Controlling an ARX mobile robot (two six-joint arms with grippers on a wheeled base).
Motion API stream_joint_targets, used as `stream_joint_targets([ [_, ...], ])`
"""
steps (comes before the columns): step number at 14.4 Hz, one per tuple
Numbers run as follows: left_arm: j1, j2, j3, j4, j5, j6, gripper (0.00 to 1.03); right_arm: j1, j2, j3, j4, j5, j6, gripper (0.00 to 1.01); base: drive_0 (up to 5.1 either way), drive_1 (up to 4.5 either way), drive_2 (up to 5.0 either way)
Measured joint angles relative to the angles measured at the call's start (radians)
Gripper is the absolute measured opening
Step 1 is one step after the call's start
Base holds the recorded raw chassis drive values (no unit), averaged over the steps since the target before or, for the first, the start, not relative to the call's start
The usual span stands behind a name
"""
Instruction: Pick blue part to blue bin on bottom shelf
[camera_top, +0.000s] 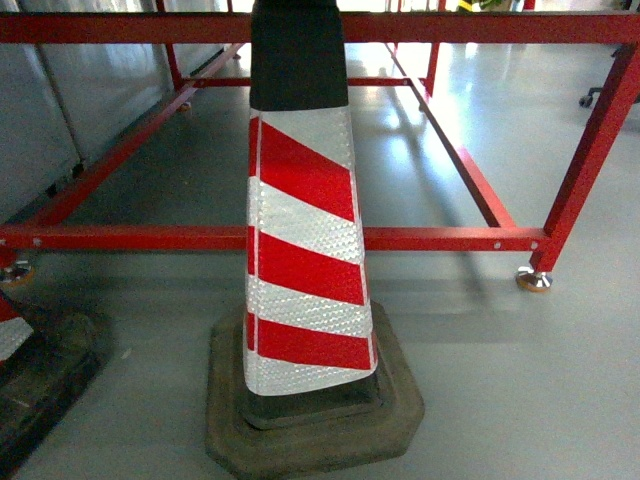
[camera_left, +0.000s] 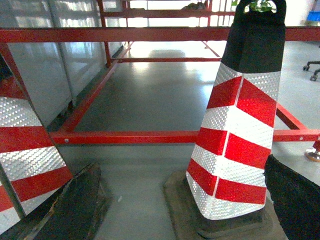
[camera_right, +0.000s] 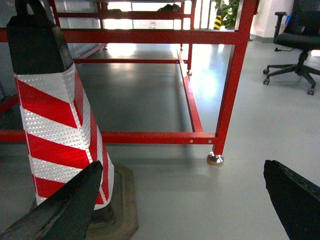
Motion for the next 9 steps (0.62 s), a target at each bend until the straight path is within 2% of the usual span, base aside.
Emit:
stream_joint_targets([
  [9,0.000,0.000,0.000,0.000,0.000,0.000,0.98,0.000,0.000,0.000,0.000,0.000,0.000,0.98,0.0,0.00,0.0],
])
